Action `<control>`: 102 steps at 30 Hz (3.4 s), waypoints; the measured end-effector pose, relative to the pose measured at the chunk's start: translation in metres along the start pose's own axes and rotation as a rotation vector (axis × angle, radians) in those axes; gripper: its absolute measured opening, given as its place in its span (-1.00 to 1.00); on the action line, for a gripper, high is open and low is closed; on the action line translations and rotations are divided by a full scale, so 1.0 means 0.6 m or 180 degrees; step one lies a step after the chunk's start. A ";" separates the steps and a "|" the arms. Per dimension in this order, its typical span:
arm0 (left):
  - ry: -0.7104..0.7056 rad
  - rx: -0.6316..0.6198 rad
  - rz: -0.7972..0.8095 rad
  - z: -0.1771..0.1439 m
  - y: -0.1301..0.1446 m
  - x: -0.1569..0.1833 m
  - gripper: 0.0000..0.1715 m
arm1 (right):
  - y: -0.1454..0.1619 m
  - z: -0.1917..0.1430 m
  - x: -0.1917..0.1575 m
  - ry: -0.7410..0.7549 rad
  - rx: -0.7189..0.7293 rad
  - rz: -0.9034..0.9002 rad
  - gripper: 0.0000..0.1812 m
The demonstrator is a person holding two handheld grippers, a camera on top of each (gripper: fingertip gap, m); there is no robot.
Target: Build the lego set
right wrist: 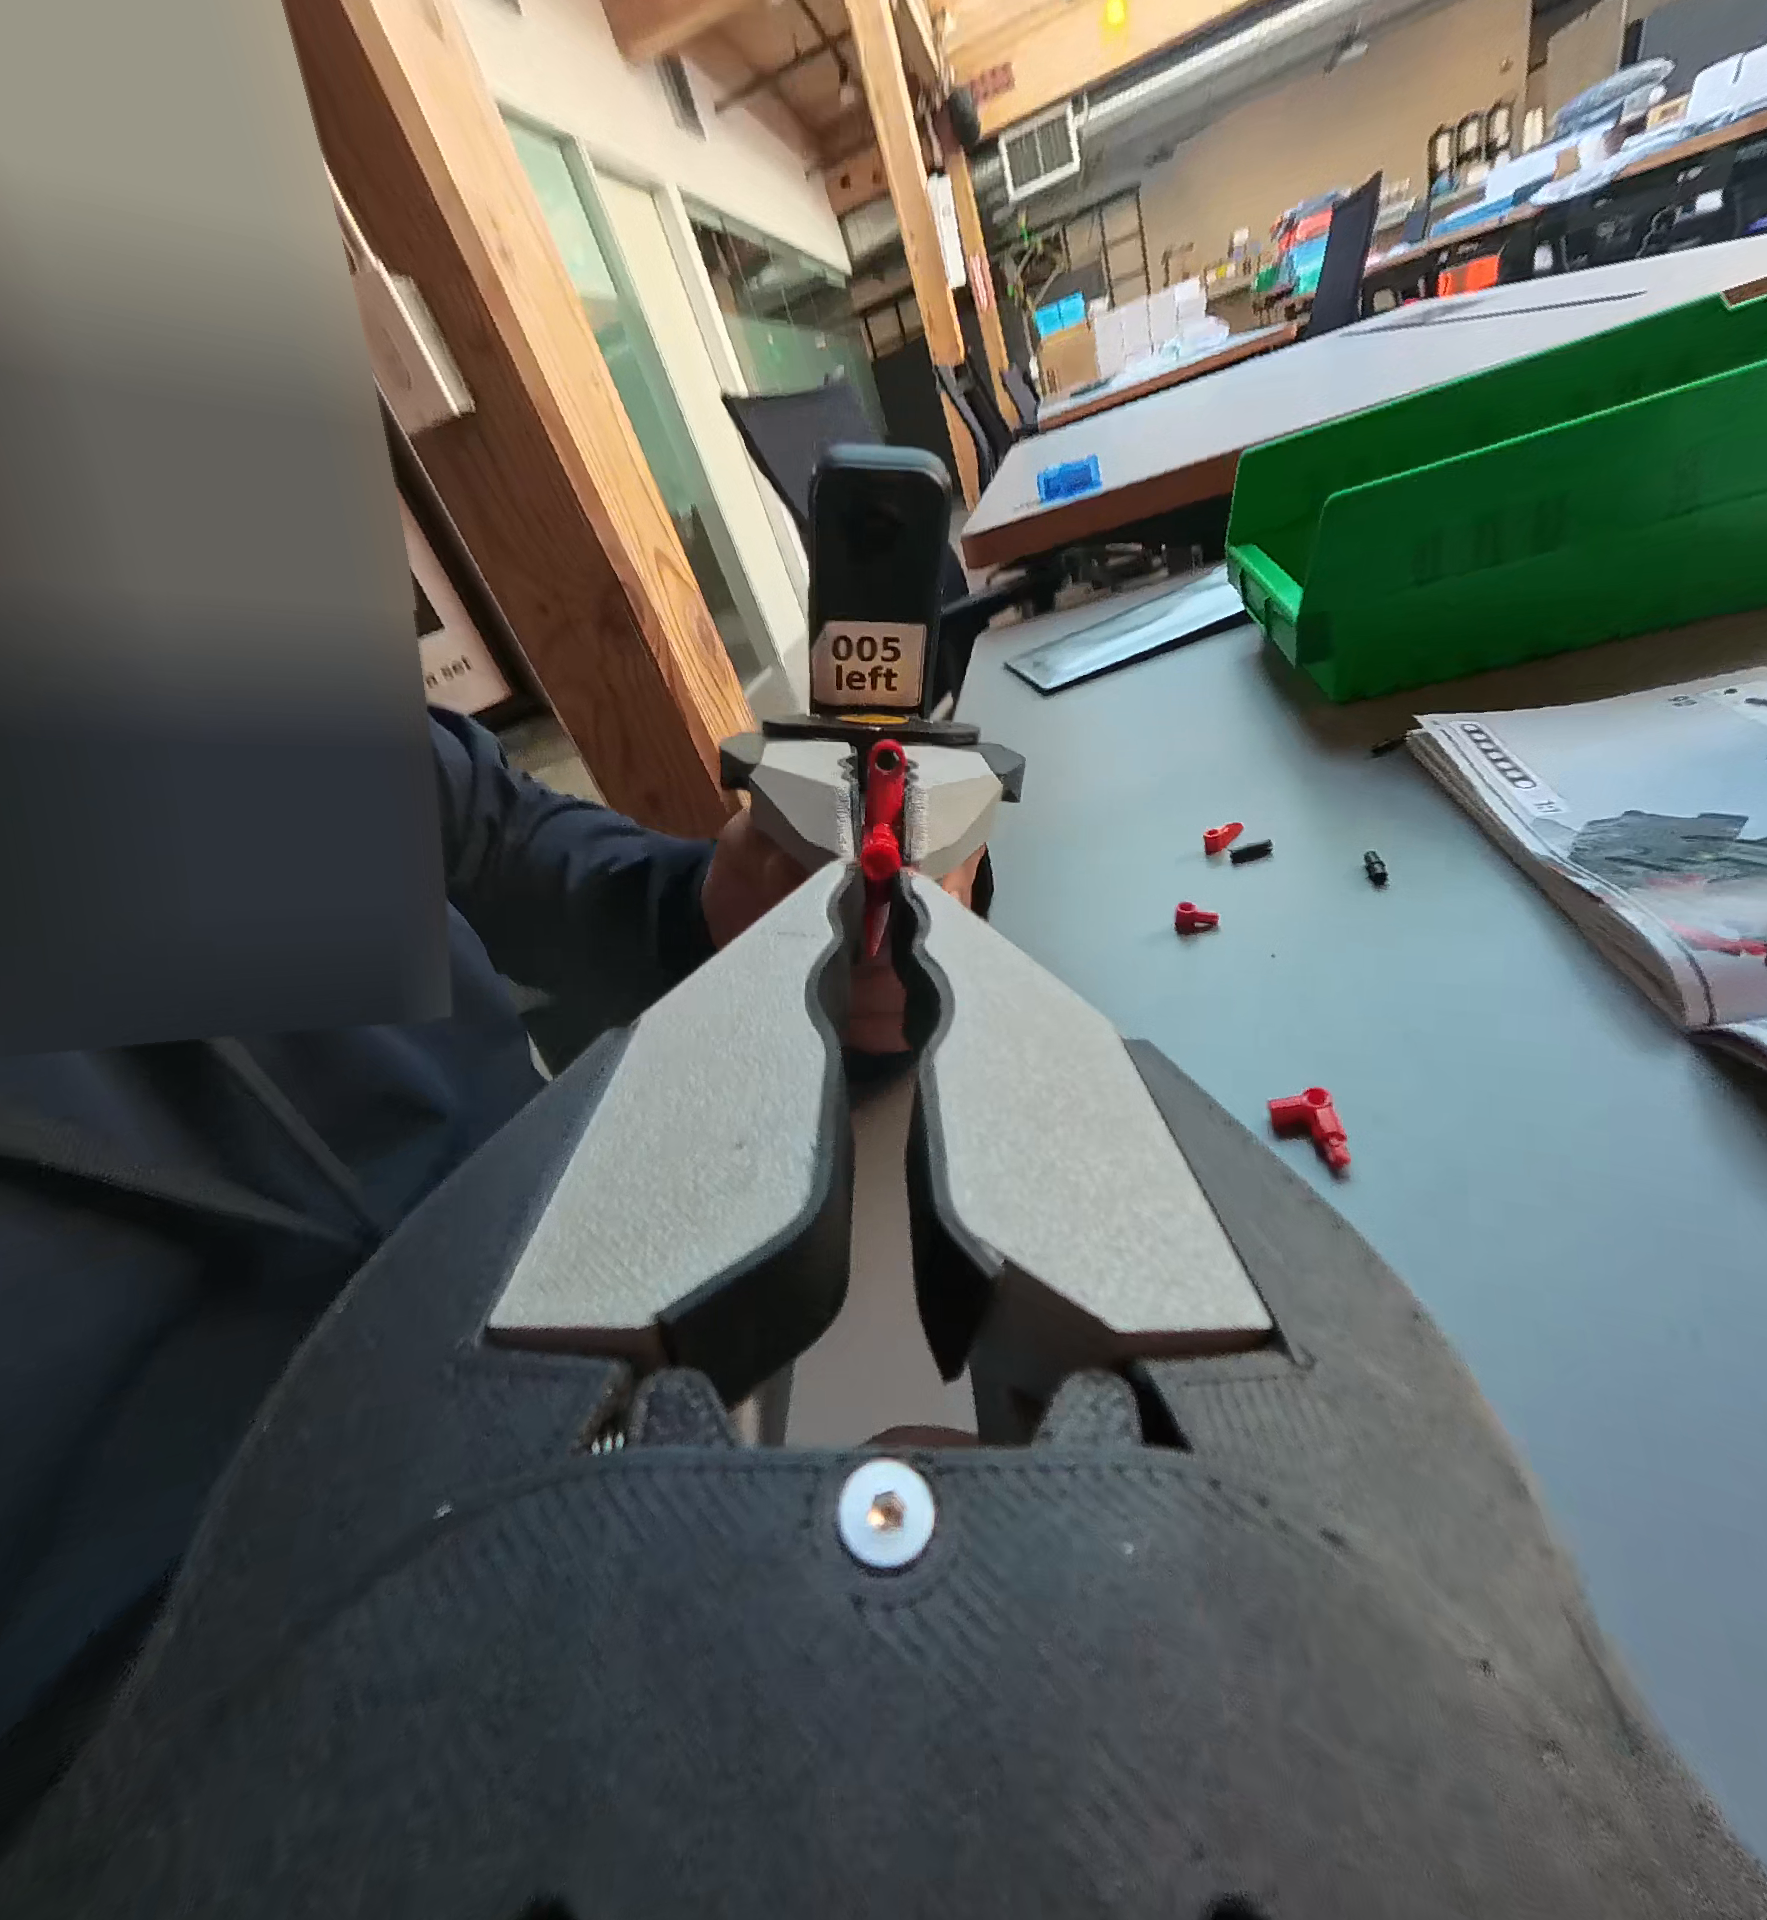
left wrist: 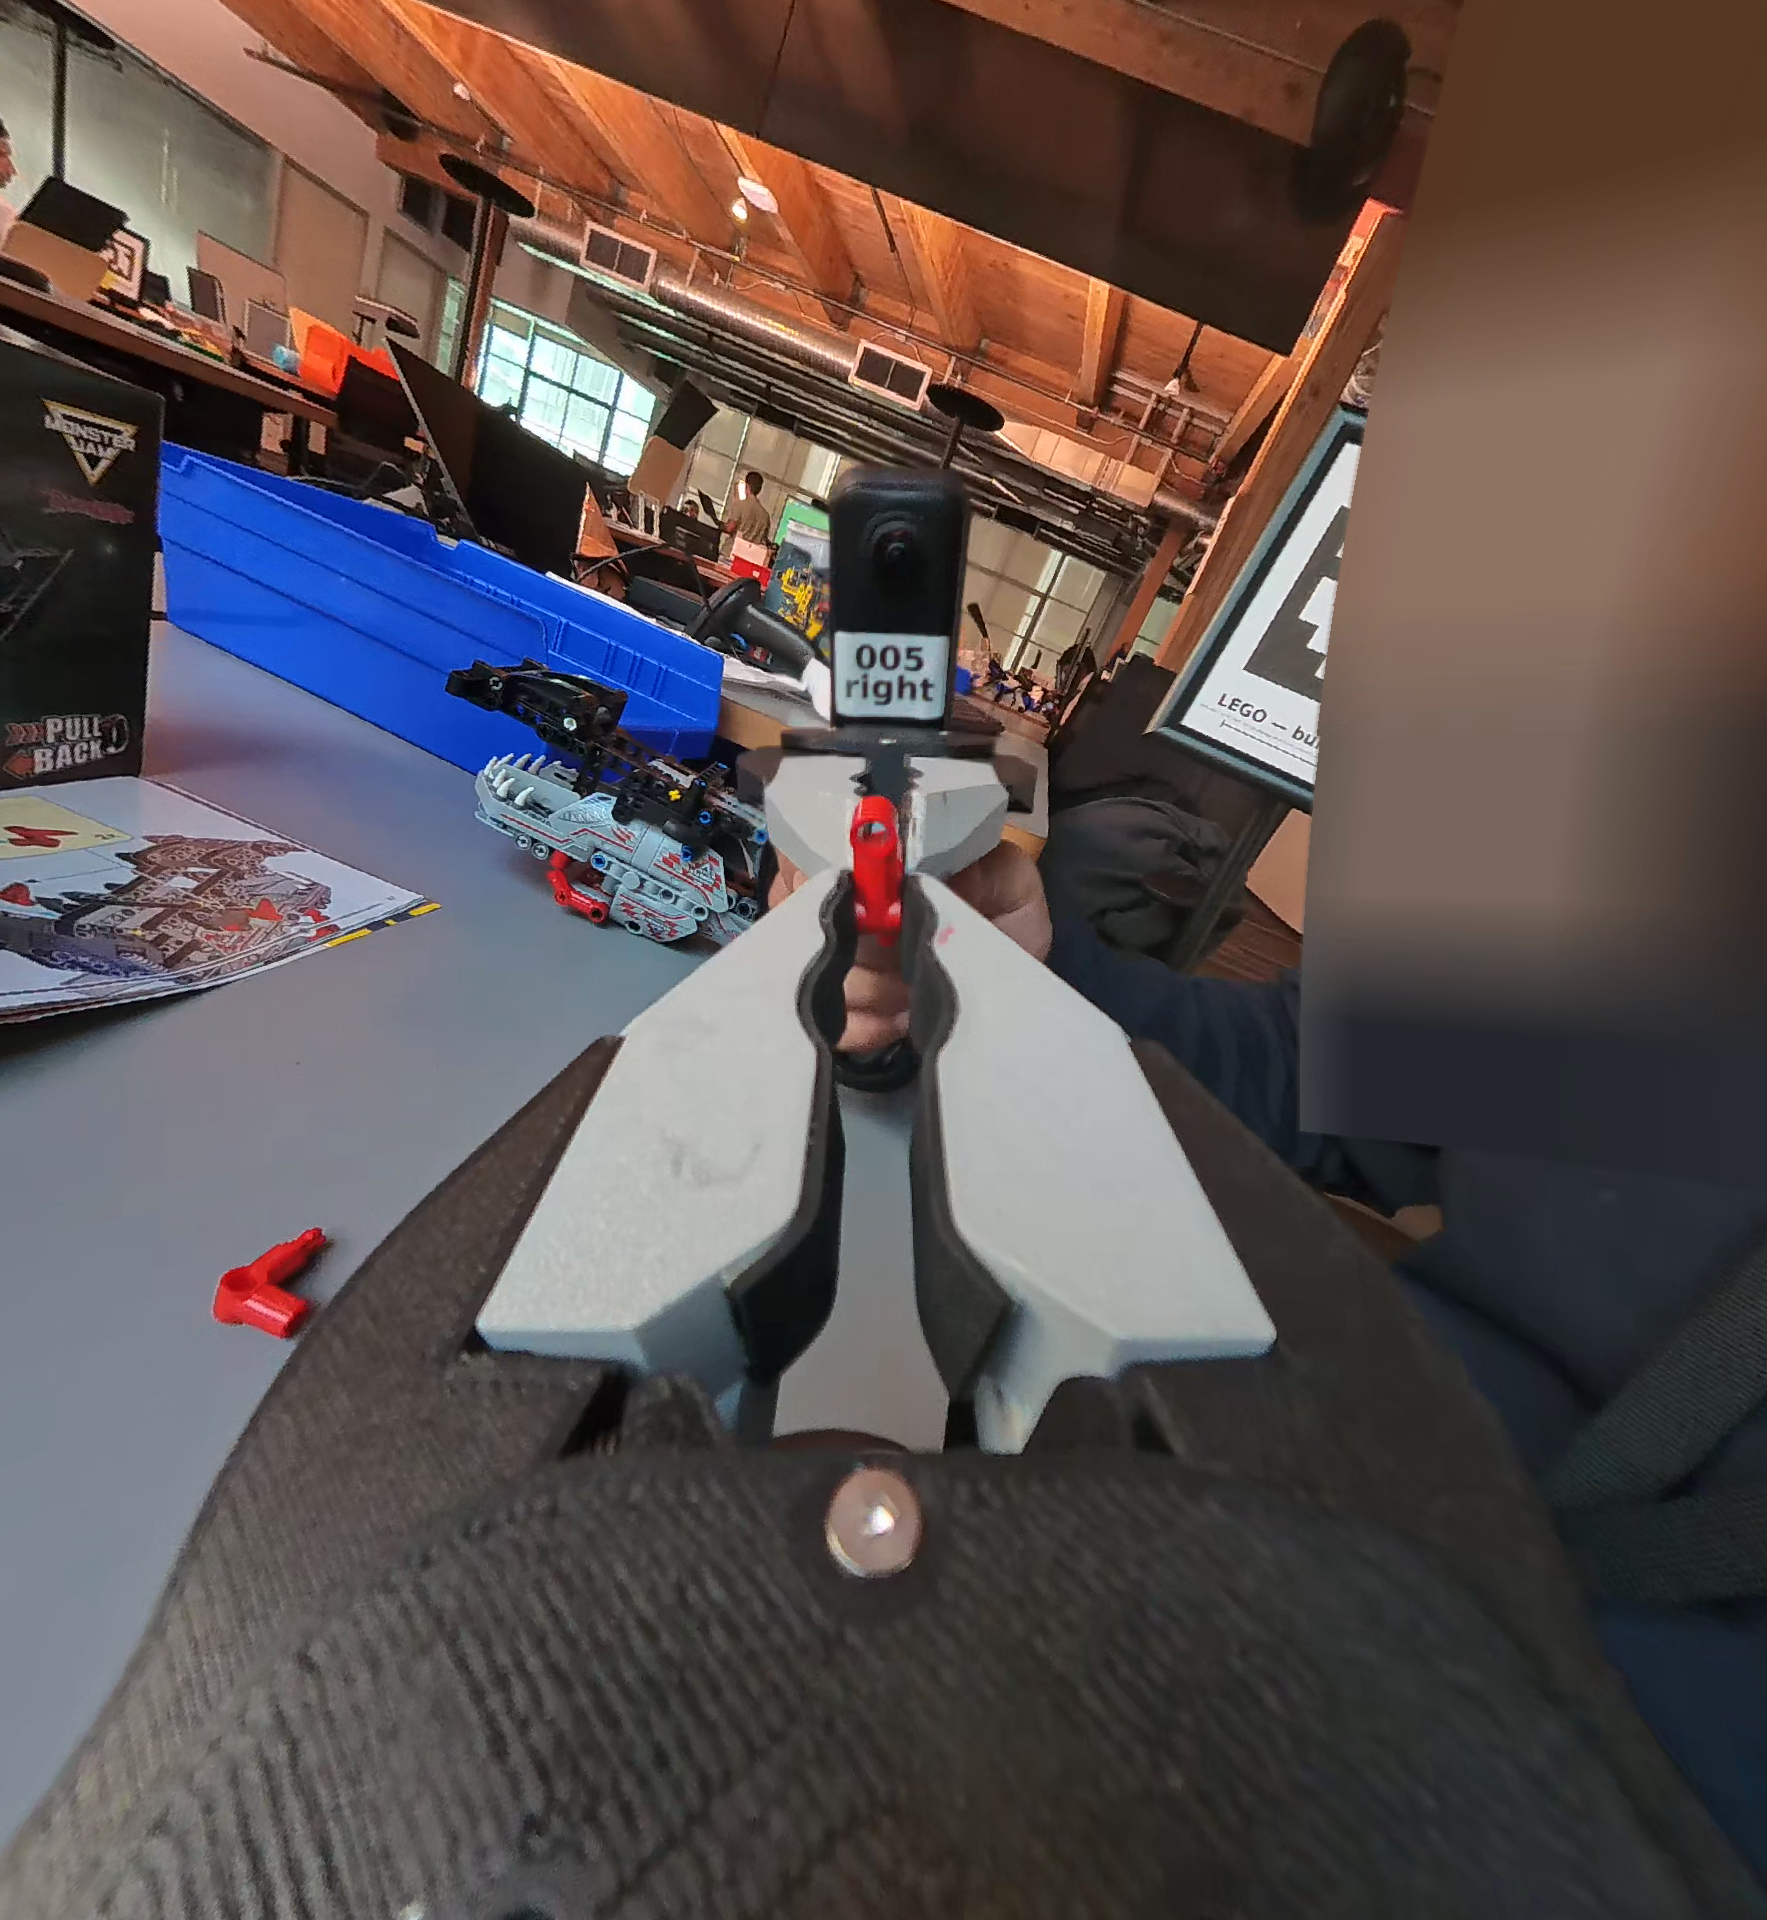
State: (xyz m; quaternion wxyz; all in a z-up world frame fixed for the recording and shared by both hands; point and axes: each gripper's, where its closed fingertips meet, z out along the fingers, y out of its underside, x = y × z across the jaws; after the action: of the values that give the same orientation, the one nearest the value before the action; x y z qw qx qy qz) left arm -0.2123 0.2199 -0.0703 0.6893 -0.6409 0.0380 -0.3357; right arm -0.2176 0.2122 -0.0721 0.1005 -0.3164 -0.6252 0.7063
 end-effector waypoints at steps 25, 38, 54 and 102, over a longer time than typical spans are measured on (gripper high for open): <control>-0.0247 0.0121 0.0175 -0.012 -0.019 -0.029 -0.68 | -0.014 0.001 0.032 -0.0336 0.0596 0.0590 -0.98; -0.0183 -0.0134 0.0097 -0.023 -0.008 -0.031 -0.93 | -0.003 -0.004 0.034 -0.0180 0.0364 0.0348 -0.99; -0.0160 -0.0329 0.0061 -0.018 0.008 -0.027 -0.95 | 0.017 0.004 0.027 -0.0280 0.0044 0.0299 -0.99; -0.1905 -0.1485 0.0106 -0.306 0.055 -0.113 -0.67 | 0.095 -0.013 0.150 0.1493 -0.1910 -0.0035 -0.50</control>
State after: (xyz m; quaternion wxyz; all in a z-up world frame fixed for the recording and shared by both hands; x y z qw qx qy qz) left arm -0.3398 0.0956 -0.1582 0.5108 -0.8496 -0.0792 -0.1047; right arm -0.2687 0.2559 -0.1552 0.1475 -0.4814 -0.7660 0.3997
